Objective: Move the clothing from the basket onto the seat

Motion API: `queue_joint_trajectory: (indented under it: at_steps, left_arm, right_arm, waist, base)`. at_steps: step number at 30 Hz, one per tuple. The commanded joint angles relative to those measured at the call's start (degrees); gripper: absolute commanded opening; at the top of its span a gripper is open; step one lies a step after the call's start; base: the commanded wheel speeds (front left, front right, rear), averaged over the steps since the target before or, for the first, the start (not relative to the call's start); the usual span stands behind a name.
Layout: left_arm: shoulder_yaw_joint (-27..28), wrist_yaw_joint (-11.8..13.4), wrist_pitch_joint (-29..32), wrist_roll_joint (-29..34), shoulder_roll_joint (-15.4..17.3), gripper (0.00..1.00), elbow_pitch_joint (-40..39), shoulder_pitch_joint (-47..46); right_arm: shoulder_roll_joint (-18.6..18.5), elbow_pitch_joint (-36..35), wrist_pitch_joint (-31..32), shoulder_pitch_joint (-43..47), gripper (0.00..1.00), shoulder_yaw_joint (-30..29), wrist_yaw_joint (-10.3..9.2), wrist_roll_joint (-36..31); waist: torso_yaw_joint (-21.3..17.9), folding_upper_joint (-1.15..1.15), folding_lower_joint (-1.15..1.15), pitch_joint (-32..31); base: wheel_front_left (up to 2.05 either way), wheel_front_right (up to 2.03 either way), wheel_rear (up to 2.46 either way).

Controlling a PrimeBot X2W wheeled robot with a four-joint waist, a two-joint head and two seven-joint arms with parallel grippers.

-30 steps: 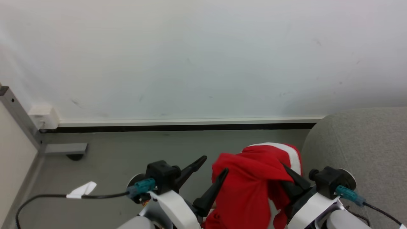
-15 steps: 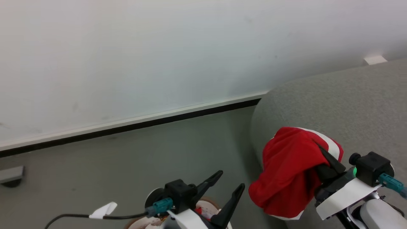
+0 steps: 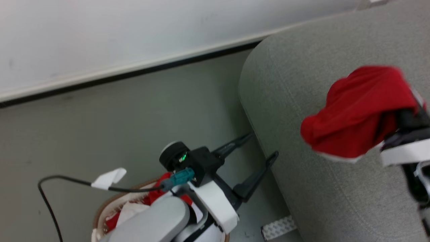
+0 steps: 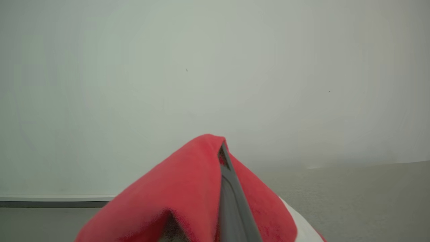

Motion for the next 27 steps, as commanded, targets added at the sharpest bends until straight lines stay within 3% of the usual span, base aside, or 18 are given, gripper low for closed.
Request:
queue_joint_trajectory:
  at_steps: [1,5,9,13,18,19,20,21,27]
  left_arm:
    - [0.44,-0.67,0.96,0.97,0.85,1.0,-0.89,-3.15]
    - [1.52,-2.46,3.02,3.04,2.03,1.0,-3.09,-10.04]
    - [3.07,-3.77,3.39,3.94,2.56,1.0,-4.98,-15.64]
    - [3.76,-4.19,1.94,4.47,2.03,1.0,-5.13,-17.75]
    - [3.97,-3.49,0.69,4.49,1.38,1.0,-4.97,-17.75]
    - [4.03,-3.44,0.51,4.39,1.47,1.0,-4.69,-17.39]
    - [4.11,-3.33,0.08,4.14,1.61,1.0,-4.43,-16.84]
    - [4.11,-3.39,-0.21,3.91,1.87,1.0,-4.06,-16.23]
    - [6.62,-1.26,-2.76,1.34,4.25,1.0,-2.34,-11.57]
  right_arm:
    - [0.22,1.24,-0.11,-4.51,0.0,-4.19,-0.14,-1.61]
    - [1.52,5.51,0.15,-16.69,0.0,-15.61,-0.14,-6.04]
    - [-0.24,11.72,0.76,-29.41,0.0,-27.51,-0.14,-11.45]
    - [-0.71,19.83,-0.41,-37.99,0.0,-40.73,-0.14,-21.07]
    - [1.84,27.57,-1.56,-40.26,0.0,-54.03,-0.14,-34.26]
    - [3.07,28.61,-1.91,-39.72,0.12,-56.18,-0.14,-36.24]
    - [4.25,29.78,-2.23,-38.87,0.41,-57.73,-0.14,-38.36]
    - [5.33,30.81,-2.74,-38.04,1.0,-58.12,-0.14,-39.95]
    - [9.64,32.43,-3.97,-33.5,1.0,-54.88,-0.14,-43.59]
  waist:
    - [0.99,0.0,-0.01,10.66]
    - [3.37,0.0,-0.01,20.99]
    - [6.38,0.0,-0.01,29.09]
    - [9.76,0.0,-0.01,32.38]
    - [12.44,0.0,-0.01,33.85]
    - [12.59,0.0,-0.01,33.78]
    - [12.64,0.0,-0.01,33.47]
    - [12.55,0.0,-0.01,32.9]
    - [10.64,0.0,-0.01,27.33]
  base:
    - [0.0,0.0,0.0]
    - [0.0,0.0,0.0]
    - [0.0,0.0,0.0]
    - [0.0,0.0,0.0]
    - [0.0,0.0,0.0]
    - [0.0,0.0,0.0]
    - [0.0,0.0,0.0]
    - [0.0,0.0,0.0]
    - [0.0,0.0,0.0]
